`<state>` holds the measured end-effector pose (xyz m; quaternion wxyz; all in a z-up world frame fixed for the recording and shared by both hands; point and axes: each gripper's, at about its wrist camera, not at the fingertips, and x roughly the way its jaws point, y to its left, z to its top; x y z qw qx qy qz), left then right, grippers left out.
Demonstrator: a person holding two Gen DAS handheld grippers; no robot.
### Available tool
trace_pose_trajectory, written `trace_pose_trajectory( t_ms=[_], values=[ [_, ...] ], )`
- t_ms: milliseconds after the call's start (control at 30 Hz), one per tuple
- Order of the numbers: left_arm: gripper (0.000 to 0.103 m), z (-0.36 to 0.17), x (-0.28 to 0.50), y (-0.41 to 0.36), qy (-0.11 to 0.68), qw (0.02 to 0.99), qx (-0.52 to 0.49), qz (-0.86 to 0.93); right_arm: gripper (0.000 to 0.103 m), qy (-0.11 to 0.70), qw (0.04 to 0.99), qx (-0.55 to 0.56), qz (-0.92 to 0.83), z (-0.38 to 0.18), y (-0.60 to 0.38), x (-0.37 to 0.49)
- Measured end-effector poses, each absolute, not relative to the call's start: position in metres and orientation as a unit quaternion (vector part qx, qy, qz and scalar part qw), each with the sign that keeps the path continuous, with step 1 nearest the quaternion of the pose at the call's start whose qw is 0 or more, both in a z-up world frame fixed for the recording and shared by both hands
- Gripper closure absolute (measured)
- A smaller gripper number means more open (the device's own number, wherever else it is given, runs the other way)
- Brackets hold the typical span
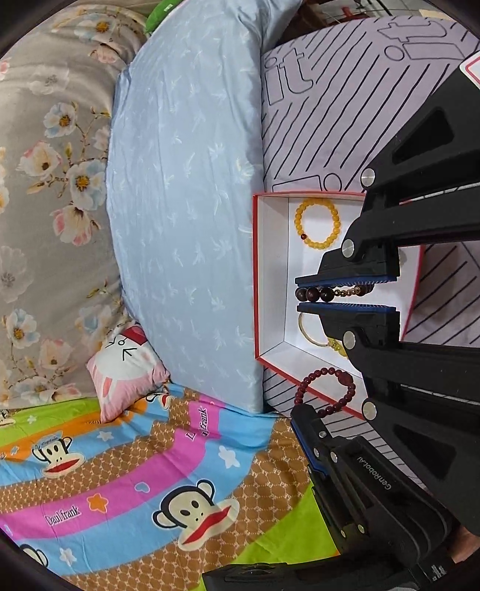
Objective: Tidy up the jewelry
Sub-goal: 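Carry both bead bracelets into the red box and open both tools, then withdraw both tools from the box toward the remaining jewelry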
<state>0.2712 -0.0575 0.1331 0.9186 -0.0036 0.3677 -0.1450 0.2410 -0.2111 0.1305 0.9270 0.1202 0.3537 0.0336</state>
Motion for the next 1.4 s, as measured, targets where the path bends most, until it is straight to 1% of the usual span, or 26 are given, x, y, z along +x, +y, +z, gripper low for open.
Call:
trace_pose_trajectory(
  t_ms=[467,500,533,567,600,633,667,1067,1400],
  values=[
    [0.096,0.098,0.306,-0.067,0.397,0.909,0.007,-0.128,0.095,0.387,0.915,0.113,0.026,0.094,-0.211,0.27],
    [0.095,0.097,0.307,-0.067,0.399,0.908,0.006,-0.127,0.094,0.386,0.916,0.112,0.022,0.094,-0.211,0.269],
    [0.094,0.097,0.308,-0.067,0.399,0.908,0.003,-0.125,0.086,0.383,0.917,0.11,0.015,0.096,-0.212,0.268],
    [0.082,0.096,0.309,-0.066,0.4,0.909,0.001,-0.119,0.081,0.38,0.919,0.108,0.011,0.097,-0.213,0.266],
    [0.061,0.097,0.309,-0.065,0.4,0.909,0.0,-0.114,0.07,0.376,0.92,0.107,0.008,0.099,-0.214,0.264],
    [0.053,0.099,0.307,-0.063,0.394,0.913,-0.003,-0.107,0.066,0.371,0.923,0.107,0.004,0.101,-0.216,0.26],
    [0.049,0.101,0.305,-0.062,0.387,0.916,-0.005,-0.105,0.066,0.367,0.924,0.106,0.002,0.103,-0.217,0.257],
    [0.049,0.121,0.266,-0.056,0.378,0.919,-0.002,-0.113,0.066,0.35,0.932,0.1,0.005,0.125,-0.214,0.206],
    [0.049,0.124,0.205,-0.047,0.371,0.921,0.015,-0.119,0.066,0.353,0.93,0.099,-0.003,0.12,-0.214,0.139]
  ],
)
